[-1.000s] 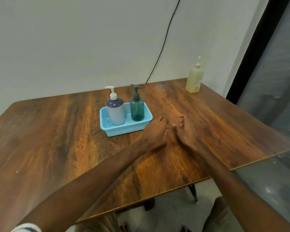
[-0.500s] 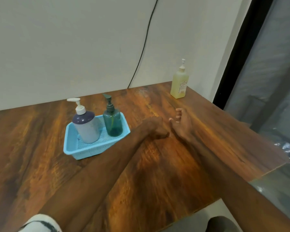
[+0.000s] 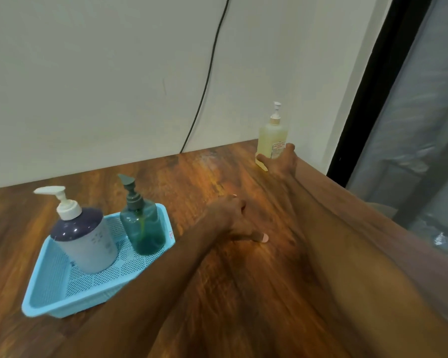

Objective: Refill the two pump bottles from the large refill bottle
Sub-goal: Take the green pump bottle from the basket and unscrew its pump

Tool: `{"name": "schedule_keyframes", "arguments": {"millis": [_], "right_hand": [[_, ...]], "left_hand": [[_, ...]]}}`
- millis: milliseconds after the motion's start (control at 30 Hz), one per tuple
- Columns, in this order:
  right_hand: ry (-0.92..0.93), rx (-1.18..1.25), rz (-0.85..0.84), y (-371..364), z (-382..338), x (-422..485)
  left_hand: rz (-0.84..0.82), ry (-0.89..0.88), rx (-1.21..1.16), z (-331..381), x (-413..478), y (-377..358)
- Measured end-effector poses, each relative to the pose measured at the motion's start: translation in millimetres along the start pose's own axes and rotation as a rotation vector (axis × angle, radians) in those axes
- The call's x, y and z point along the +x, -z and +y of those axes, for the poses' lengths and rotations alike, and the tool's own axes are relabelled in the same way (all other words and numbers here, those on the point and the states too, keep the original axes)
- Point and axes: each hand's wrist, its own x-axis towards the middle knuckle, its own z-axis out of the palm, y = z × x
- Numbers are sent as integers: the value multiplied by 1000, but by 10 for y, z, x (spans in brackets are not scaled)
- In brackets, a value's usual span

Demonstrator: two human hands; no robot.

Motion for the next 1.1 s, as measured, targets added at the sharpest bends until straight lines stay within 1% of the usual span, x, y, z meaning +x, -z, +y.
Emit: {"name": "schedule_keyframes", "arguments": {"millis": [133,233,333,433,567,700,800,900,967,1100], "right_hand": [[-41,-19,21,-68,-3,218],[-30,-35,-10,-66,7,285],[-33,-39,4,-33,-31,188],[6,-30,30,49,-34,-35],[106,14,36,281,-50,-491],[187,82,2,691,-217,-1126],[183,98,-7,1031,-327,-1671],[221,107,-40,1351,-376,-2174],[242,103,-47,1527,-388,-2467],[258,94,-71,1722,-371,-2900]], "left_hand": [[-23,-5,43,9,-24,22],[-30,-7,66,10,-41,13],[-28,-9,68,9,-67,13],[-35,8,74,26,-84,21],[-29,39,36,36,-69,16],[11,60,13,116,-190,-32],[40,70,25,205,-440,-109],[37,76,40,188,-673,-170],[30,55,69,151,-821,-213],[66,9,75,197,-1275,-248]]}}
